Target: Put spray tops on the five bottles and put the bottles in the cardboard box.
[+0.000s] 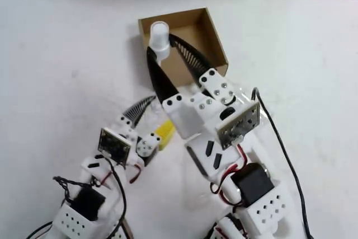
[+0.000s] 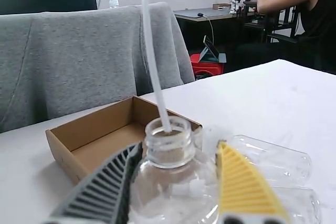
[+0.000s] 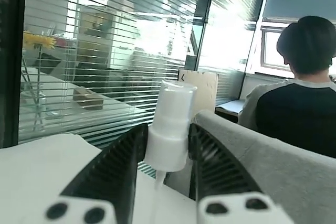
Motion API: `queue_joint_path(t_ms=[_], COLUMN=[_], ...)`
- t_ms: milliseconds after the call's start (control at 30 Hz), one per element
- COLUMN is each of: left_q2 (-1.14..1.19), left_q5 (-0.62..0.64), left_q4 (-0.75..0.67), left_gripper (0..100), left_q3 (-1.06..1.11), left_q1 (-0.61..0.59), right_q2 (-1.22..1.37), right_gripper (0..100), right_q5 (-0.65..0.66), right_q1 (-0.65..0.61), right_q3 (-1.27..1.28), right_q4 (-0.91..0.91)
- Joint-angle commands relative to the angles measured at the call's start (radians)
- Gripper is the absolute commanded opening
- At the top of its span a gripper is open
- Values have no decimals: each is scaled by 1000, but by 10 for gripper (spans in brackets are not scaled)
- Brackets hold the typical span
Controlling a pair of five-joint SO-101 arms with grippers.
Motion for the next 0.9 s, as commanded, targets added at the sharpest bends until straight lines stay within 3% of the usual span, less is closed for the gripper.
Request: queue_joint_path(t_ms=[0, 167, 467, 867], left_q2=[-24, -24, -24, -24], left_q5=[-8, -8, -8, -8], left_q4=[3, 3, 3, 3], left_gripper=[20, 20, 20, 20], left_q3=[-5, -5, -5, -5], left_q1=[-12, -12, -12, -12], right_q2=[-41, -82, -206, -343], right_gripper=[16, 16, 16, 16], right_q5=[-48, -57, -57, -57], right_q1=[5, 4, 2, -122], right_q3=[-35, -21, 146, 272], right_q4=[19, 99, 64, 216])
